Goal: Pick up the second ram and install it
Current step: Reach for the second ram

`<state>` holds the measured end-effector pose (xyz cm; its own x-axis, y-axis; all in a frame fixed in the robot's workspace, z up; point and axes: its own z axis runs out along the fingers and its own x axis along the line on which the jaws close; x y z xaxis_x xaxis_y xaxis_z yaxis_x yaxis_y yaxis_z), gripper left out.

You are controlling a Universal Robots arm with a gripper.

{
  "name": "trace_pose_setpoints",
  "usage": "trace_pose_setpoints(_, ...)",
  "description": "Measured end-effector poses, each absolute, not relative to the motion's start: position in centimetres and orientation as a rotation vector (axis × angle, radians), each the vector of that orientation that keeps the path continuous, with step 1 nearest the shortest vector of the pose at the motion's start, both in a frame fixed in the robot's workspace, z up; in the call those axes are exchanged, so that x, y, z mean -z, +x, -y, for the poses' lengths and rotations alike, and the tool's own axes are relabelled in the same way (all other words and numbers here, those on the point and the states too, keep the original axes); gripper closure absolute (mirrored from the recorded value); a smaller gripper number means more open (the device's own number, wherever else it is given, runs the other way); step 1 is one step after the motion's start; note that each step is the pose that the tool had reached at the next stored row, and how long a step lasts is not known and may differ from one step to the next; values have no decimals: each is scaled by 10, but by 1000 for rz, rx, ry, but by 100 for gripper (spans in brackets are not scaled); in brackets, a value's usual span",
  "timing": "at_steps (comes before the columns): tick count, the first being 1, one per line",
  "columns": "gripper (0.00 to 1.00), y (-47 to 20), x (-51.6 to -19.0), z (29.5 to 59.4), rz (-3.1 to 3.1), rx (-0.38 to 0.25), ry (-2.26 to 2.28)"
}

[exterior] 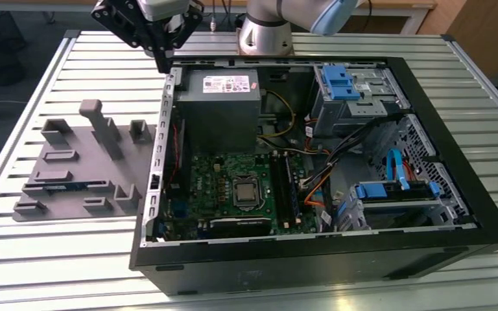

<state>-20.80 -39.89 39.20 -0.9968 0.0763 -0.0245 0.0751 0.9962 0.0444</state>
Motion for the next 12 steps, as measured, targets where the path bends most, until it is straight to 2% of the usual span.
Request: trace_pose_setpoints(12, 89, -218, -392, 399, -3113, -68, 118)
